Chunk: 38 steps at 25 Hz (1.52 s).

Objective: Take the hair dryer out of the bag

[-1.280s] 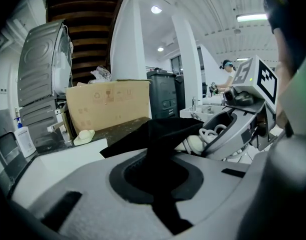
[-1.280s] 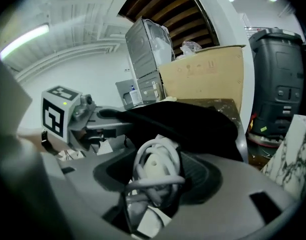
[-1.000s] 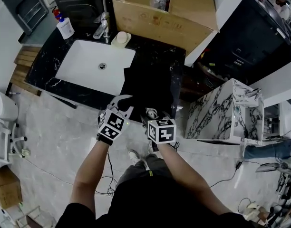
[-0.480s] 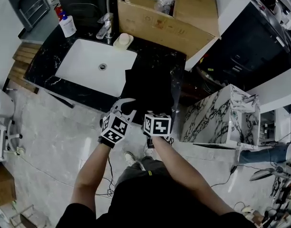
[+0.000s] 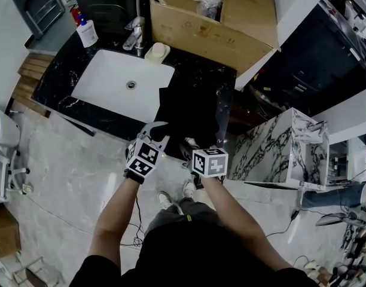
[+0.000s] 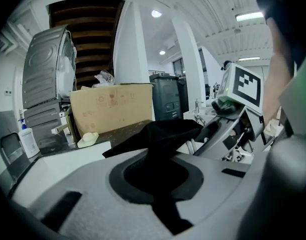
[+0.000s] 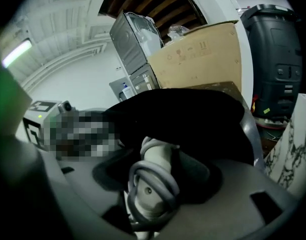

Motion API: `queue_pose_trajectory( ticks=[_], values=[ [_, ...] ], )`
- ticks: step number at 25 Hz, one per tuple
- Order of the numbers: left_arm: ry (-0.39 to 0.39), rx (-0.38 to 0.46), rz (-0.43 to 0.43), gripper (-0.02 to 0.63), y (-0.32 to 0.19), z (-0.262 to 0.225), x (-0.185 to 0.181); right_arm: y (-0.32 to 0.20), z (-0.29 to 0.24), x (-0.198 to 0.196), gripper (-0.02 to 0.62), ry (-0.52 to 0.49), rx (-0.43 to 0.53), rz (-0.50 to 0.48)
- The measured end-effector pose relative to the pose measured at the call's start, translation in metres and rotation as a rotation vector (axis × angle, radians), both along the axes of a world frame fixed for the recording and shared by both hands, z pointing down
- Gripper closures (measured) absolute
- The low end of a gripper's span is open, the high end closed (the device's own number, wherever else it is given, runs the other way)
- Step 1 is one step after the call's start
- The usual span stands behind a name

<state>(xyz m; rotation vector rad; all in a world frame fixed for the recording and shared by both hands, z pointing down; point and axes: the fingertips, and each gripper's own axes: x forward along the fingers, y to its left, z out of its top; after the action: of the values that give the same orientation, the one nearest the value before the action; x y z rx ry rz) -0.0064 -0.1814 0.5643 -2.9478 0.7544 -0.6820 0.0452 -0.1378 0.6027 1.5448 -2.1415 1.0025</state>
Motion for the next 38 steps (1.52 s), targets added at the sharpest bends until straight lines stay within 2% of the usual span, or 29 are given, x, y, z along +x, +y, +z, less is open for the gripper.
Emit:
queue_pose_trajectory(
  ticks=[6,12,19,23,29,34,38],
  values=[
    [0.019,-0.016,-0.022,0.571,-0.015,-0.009,-0.001,0.008,-0.012,-0.001,0.327,-0.027,0.074,-0.046],
    [0.023,-0.006,-0.006,0.571,-0.022,-0.018,0.005,0.019,-0.025,0.0,0.327,-0.032,0.119,-0.078],
    [0.09,0.023,-0.015,0.571,-0.029,-0.046,0.013,0.034,-0.039,0.005,0.327,-0.048,0.16,-0.103],
    [0.133,-0.025,-0.002,0.571,-0.035,-0.05,0.012,0.042,-0.044,0.004,0.327,-0.088,0.167,-0.11],
    [0.147,-0.049,-0.02,0.571,-0.047,-0.051,0.005,0.055,-0.053,-0.001,0.327,-0.1,0.196,-0.152],
    [0.106,-0.049,-0.011,0.571,-0.052,-0.044,0.007,0.065,-0.067,-0.005,0.327,-0.125,0.226,-0.183],
    [0.101,-0.055,-0.005,0.572,-0.051,-0.042,0.009,0.072,-0.077,-0.002,0.326,-0.146,0.24,-0.193]
  ],
)
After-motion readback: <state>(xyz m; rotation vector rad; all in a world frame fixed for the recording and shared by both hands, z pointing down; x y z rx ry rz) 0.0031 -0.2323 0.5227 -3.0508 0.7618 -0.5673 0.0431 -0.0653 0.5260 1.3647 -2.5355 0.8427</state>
